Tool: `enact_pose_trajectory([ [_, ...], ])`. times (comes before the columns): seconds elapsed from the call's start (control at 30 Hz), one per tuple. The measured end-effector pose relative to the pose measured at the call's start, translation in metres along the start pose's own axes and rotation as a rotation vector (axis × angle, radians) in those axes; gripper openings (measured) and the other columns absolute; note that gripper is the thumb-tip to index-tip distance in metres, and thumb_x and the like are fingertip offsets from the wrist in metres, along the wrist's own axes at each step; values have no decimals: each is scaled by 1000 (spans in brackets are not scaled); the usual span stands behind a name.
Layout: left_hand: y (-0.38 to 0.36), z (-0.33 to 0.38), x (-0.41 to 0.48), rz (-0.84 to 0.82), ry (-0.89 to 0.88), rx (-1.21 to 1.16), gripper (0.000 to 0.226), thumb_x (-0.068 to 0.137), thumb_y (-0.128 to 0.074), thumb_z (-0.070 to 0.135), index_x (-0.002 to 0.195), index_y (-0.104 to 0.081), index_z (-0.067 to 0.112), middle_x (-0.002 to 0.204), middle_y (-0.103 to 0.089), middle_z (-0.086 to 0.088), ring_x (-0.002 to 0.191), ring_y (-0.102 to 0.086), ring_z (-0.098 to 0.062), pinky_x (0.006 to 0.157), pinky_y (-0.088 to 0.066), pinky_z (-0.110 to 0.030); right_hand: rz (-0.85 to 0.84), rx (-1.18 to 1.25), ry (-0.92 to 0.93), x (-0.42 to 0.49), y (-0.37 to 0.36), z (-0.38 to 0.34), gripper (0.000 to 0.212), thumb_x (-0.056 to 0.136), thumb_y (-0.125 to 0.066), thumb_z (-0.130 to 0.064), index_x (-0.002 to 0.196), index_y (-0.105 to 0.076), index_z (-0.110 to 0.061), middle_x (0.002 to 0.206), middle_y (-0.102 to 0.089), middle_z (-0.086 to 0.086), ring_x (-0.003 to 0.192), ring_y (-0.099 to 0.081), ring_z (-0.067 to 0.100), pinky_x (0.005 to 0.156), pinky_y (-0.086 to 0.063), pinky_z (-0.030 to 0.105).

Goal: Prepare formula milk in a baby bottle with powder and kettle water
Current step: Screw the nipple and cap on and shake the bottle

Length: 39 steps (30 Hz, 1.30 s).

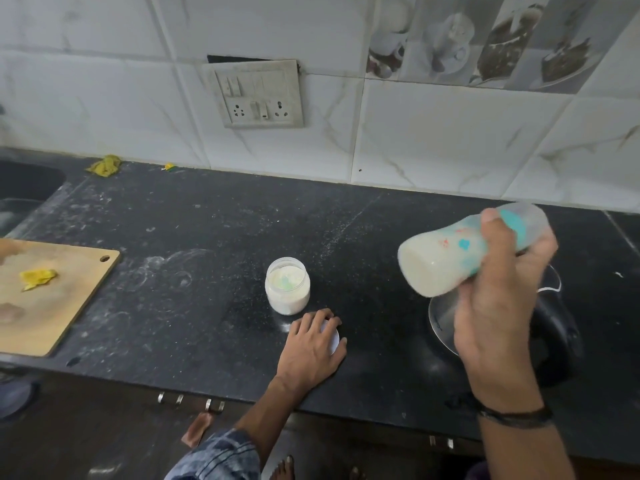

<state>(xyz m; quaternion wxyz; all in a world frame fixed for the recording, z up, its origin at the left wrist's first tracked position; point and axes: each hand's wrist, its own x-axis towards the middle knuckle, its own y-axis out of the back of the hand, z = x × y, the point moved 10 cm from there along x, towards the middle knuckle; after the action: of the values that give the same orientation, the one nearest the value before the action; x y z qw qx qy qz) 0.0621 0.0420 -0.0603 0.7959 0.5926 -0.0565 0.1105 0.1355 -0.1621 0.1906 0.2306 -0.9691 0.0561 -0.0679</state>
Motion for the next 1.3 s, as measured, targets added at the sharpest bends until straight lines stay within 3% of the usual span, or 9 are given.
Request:
enact_pose_trajectory([
  [0.1,-1,-2,0,7,-2,-7,41,97,-50,53,125,-64,26,135,-58,4,118,-56,-20,97,-49,-39,-200,-137,-89,-13,-23,13,60,66,-84,-35,119,-56,-33,96,-68,-9,85,-68,11,72,-59,35],
  [0.27,-3,-1,-1,24,-4,2,39,96,-53,52,123,-64,26,133,-59,4,116,-56,-20,96,-50,-38,0,23,30,-10,-3,-3,65,75,-82,-35,129,-47,-28,99,-69,-11,89,-69,7,72,-59,29],
  [0.4,-5,-4,-1,20,2,-8,40,97,-50,53,124,-63,27,134,-58,5,118,-55,-19,97,-49,-39,-192,-125,-7,-14,-22,0,60,71,-84,-32,122,-54,-33,100,-65,-9,86,-66,8,71,-59,30],
  [0.57,-5,-3,0,-5,7,-4,42,98,-48,54,126,-62,27,136,-56,5,120,-54,-19,100,-47,-38,-23,12,68,-7,-5,-9,60,77,-81,-35,127,-49,-28,97,-69,-15,87,-69,6,70,-58,26],
  [0.67,-5,-4,0,-10,8,-11,42,98,-47,55,127,-61,28,137,-56,5,122,-53,-19,101,-47,-38,-218,-138,-27,-12,-25,5,55,70,-85,-32,117,-58,-38,95,-69,-13,84,-68,11,71,-59,33],
  [0.83,-7,-3,0,0,-1,-2,41,98,-49,55,126,-61,28,135,-56,5,119,-54,-18,99,-48,-38,7,32,61,-8,-2,-6,59,78,-81,-37,126,-49,-28,96,-69,-14,87,-70,6,69,-58,26],
  [0.97,-7,-5,-1,30,-6,-2,39,96,-52,54,124,-62,29,134,-57,6,117,-56,-18,96,-50,-38,-79,-96,34,-14,-9,-3,56,74,-83,-30,122,-54,-30,97,-67,-9,84,-67,9,70,-59,30],
  [1.1,-5,-3,0,42,-8,12,38,95,-53,53,122,-63,28,132,-58,6,115,-56,-18,94,-50,-37,58,38,172,-10,8,-22,66,84,-77,-32,138,-44,-14,97,-69,-12,87,-68,9,72,-57,28],
  [1.3,-3,-3,0,29,-4,-6,39,97,-51,53,123,-63,28,134,-58,6,118,-56,-18,97,-50,-37,-97,-77,116,-17,-11,-10,60,75,-86,-30,126,-54,-29,101,-67,-8,86,-67,10,71,-59,30],
])
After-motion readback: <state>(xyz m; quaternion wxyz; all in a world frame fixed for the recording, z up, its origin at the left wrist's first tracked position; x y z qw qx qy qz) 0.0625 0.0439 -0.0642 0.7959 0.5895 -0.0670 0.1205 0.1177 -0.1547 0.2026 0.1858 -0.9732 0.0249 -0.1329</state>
